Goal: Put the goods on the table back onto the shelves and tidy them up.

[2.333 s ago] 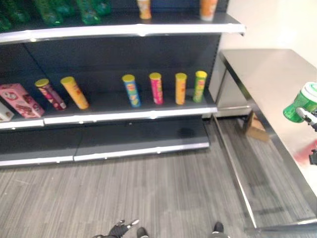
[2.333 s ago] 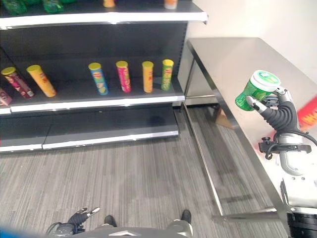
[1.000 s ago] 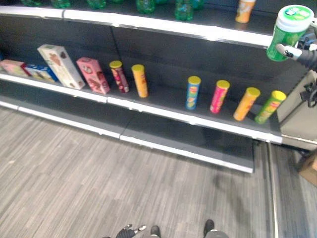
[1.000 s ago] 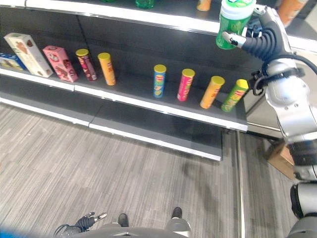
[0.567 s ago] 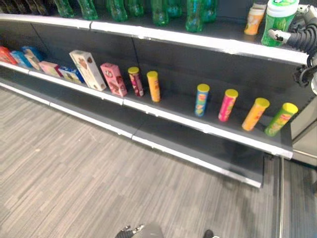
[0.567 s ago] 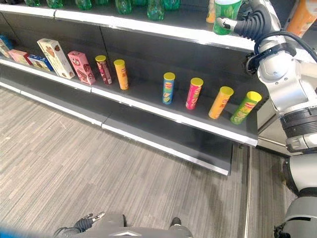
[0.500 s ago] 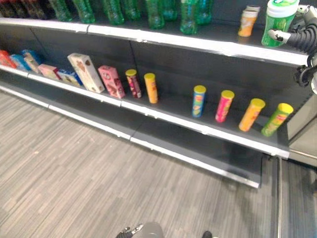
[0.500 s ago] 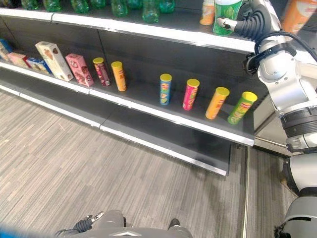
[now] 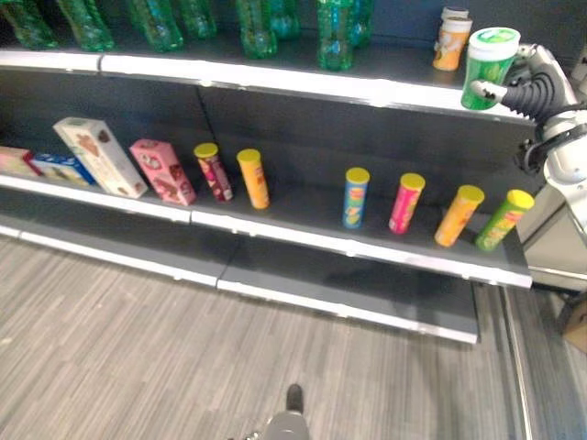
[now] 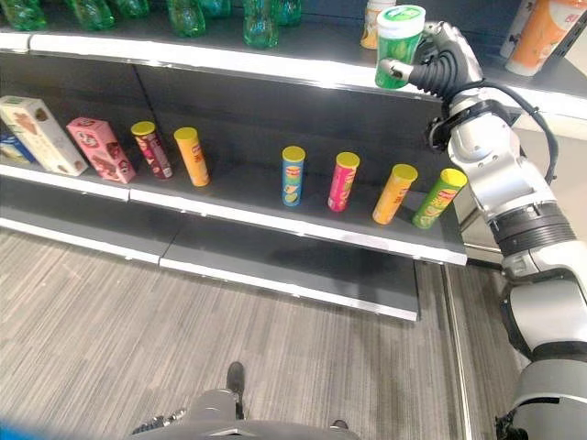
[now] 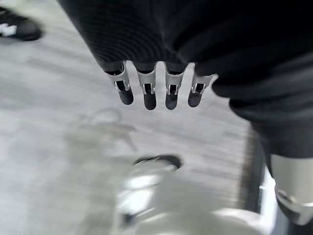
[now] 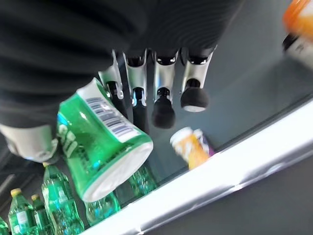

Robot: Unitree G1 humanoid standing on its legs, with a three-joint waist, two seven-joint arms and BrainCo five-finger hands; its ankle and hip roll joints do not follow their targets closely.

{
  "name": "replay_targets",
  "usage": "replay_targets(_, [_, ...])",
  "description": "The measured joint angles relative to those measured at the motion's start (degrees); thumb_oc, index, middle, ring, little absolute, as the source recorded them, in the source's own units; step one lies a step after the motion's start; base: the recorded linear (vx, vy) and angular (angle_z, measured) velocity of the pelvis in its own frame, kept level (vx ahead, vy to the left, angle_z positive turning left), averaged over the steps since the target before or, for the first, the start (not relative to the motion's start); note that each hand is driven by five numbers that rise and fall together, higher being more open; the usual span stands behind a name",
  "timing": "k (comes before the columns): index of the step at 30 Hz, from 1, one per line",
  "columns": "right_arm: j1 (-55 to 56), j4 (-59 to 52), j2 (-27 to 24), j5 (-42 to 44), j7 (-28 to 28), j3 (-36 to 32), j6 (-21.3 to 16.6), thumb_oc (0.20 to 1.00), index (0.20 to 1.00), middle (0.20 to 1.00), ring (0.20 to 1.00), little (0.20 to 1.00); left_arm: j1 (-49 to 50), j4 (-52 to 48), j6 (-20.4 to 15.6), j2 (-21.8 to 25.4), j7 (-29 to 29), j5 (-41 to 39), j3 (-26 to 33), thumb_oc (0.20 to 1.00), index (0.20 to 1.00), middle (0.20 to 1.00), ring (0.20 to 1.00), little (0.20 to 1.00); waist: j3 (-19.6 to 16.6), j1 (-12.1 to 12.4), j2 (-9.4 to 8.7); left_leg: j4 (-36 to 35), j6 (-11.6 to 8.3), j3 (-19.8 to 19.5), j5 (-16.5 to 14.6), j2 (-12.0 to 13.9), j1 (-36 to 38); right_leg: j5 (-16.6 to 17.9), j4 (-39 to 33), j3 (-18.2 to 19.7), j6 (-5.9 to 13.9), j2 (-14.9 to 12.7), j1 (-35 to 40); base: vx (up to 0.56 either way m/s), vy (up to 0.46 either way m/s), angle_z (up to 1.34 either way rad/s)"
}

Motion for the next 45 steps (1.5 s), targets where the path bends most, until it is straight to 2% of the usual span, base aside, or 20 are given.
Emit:
replay_targets(2, [-0.1,0.1,0.4,0.0,0.1,0.0,0.3,0.200,0.200,0.200,0.200,0.200,-1.3,-1.2,-1.0,0.6,0.6,0.0,0.0,1.000,1.000,1.000,1.000,1.000,0.0,-0.3,-0.34,-0.9,1.56,0.3,0.0,-1.7,0.4,1.0,0.1,-0.6,1.14,-1.3,-0.1,0.20,0.229,-0.05])
replay_targets(6, [-0.4,0.2,1.0,-0.1,0.0,0.0,0.8,0.200,0.200,0.200,0.200,0.200,-2.0,-1.0,-0.9,0.7,1.0,0.0,-0.2,1.000,1.000,1.000,1.000,1.000,-0.1,0.0,-0.76,-2.1,1.89,1.5,-0.8,-2.3,1.9,1.4,1.0,-0.6,1.75,-2.1,-0.4,0.12,0.173,-0.10])
replay_targets(13, [-2.5,4.8,2.3,0.0,-0.2,0.2,1.0,0.200,0.200,0.200,0.200,0.200,-1.3,-1.0,-1.0,0.9,1.2,0.0,-0.2,1.000,1.000,1.000,1.000,1.000,0.1,-0.1,-1.01,-2.1,2.08,4.7,-1.6,-0.9,2.9,1.4,5.8,-1.2,2.41,-2.0,-4.0,0.05,0.066,-0.28])
replay_targets(15, [-6.1,10.3,2.6,0.0,-0.4,0.5,1.1,0.200,0.200,0.200,0.200,0.200,-1.3,-1.0,-1.0,1.2,1.4,0.0,-0.2,1.000,1.000,1.000,1.000,1.000,0.2,0.1,-0.99,-2.1,2.22,5.3,-1.7,-0.6,3.0,1.3,6.1,-4.6,2.68,-2.5,-4.9,0.00,-0.066,-0.22])
replay_targets(17, [-8.6,12.6,2.5,0.0,-1.1,0.7,1.1,0.200,0.200,0.200,0.200,0.200,-1.2,-1.0,-1.0,1.8,1.6,0.0,-0.1,1.000,1.000,1.000,1.000,1.000,0.3,0.2,-1.37,-2.1,2.22,5.5,-1.6,-0.9,2.6,1.1,3.4,-7.0,3.13,-2.6,-4.5,0.00,-0.040,-0.10])
replay_targets(20, [-9.7,15.3,1.9,0.0,-2.2,0.7,1.5,0.200,0.200,0.200,0.200,0.200,-1.0,-1.0,-1.0,2.2,1.8,0.0,0.0,1.000,1.000,1.000,1.000,1.000,0.5,0.1,-0.87,-2.4,1.40,5.3,-1.3,-0.3,2.5,1.9,0.4,-7.3,3.21,-1.2,-2.7,0.02,-0.012,0.03])
replay_targets(23, [-9.5,15.3,1.9,0.0,-2.5,1.2,2.2,0.200,0.200,0.200,0.200,0.200,1.0,-1.0,-1.0,0.8,1.7,-0.1,-0.1,1.000,1.000,1.000,1.000,1.000,0.8,-0.5,0.53,-2.4,0.81,5.4,-0.7,0.9,2.7,2.3,0.2,-6.8,2.60,0.4,-2.4,0.08,-0.084,-0.05])
replay_targets(25, [-10.0,18.5,2.1,0.2,-2.6,1.7,1.8,0.200,0.200,0.200,0.200,0.200,1.1,-0.8,-0.9,-0.5,1.9,-0.2,-0.3,1.000,1.000,1.000,1.000,1.000,0.7,-0.5,0.68,-2.1,0.29,4.9,-0.5,1.1,3.1,2.4,-0.2,-7.5,2.40,0.9,-1.5,0.06,-0.066,0.20])
replay_targets(26, [-9.9,22.2,1.7,0.6,-2.5,2.4,3.4,0.200,0.200,0.200,0.200,0.200,0.9,-1.1,-1.1,-0.6,1.8,-0.2,-0.1,1.000,1.000,1.000,1.000,1.000,0.4,-0.3,0.26,-2.4,0.43,4.0,-0.4,1.0,3.6,1.8,0.0,-8.6,2.18,0.9,-0.4,0.00,-0.001,0.32])
replay_targets(34, [-10.5,21.1,2.5,1.1,-2.5,2.3,3.0,0.200,0.200,0.200,0.200,0.200,0.9,-0.9,-1.1,-0.7,1.7,-0.2,-0.3,1.000,1.000,1.000,1.000,1.000,0.4,0.5,0.05,-2.1,0.63,3.2,-0.1,0.8,3.0,1.7,0.0,-9.1,2.14,1.0,-0.4,0.03,-0.082,0.07])
replay_targets(36, [-11.2,31.5,4.5,1.3,-2.7,2.2,2.7,0.200,0.200,0.200,0.200,0.200,0.1,-0.5,-1.2,-1.0,1.8,-0.2,-1.9,1.000,1.000,1.000,1.000,1.000,0.1,1.4,-0.01,-1.5,-0.11,0.0,-0.1,0.2,2.7,0.7,0.0,-12.5,2.05,1.6,2.3,0.06,-0.173,0.78])
replay_targets(37, [-11.1,36.1,4.0,2.0,-2.2,2.6,4.1,0.200,0.200,0.200,0.200,0.200,-0.5,-0.7,-1.8,-1.0,1.7,-0.2,-1.6,1.000,1.000,1.000,1.000,1.000,-1.0,1.9,-0.29,-2.0,-0.88,-1.7,-0.2,0.4,2.2,-0.1,0.0,-14.8,1.96,1.9,2.9,0.01,-0.035,1.07])
replay_targets(39, [-12.2,35.5,3.5,2.3,-2.1,2.4,4.3,0.200,0.200,0.200,0.200,0.200,-0.2,-0.4,-1.6,-1.1,1.8,-0.2,-1.6,1.000,1.000,1.000,1.000,1.000,-1.7,4.3,0.56,-2.3,-0.52,-1.2,0.0,0.9,0.9,-0.3,0.0,-15.9,1.65,2.7,2.4,0.01,-0.059,0.60])
replay_targets(40, [-12.7,34.3,3.5,2.3,-2.0,2.4,4.2,0.200,0.200,0.200,0.200,0.200,1.6,0.4,-0.8,-0.8,2.0,-0.2,-1.1,1.000,1.000,1.000,1.000,1.000,-2.0,6.0,0.99,-2.3,0.58,-0.7,0.8,1.1,0.9,-0.4,0.1,-16.9,1.34,2.9,2.8,0.03,-0.086,0.37])
replay_targets(42, [-12.9,34.0,3.4,2.3,-2.0,2.4,4.0,0.200,0.200,0.200,0.200,0.200,2.7,1.1,-0.5,-0.9,2.0,-0.2,-1.2,1.000,1.000,1.000,1.000,1.000,-2.0,6.4,0.91,-2.1,0.21,-2.3,1.7,0.1,0.5,-0.6,0.1,-18.0,1.43,2.7,3.6,0.02,-0.052,0.51])
replay_targets(45, [-13.1,35.9,3.1,2.3,-2.1,2.4,3.9,0.200,0.200,0.200,0.200,0.200,2.6,1.2,-0.5,-0.7,2.0,-0.2,-1.2,1.000,1.000,1.000,1.000,1.000,-2.1,6.4,0.67,-2.1,0.65,-4.9,2.3,-1.3,0.1,-1.1,0.1,-19.3,1.88,1.9,4.9,0.02,-0.045,0.54])
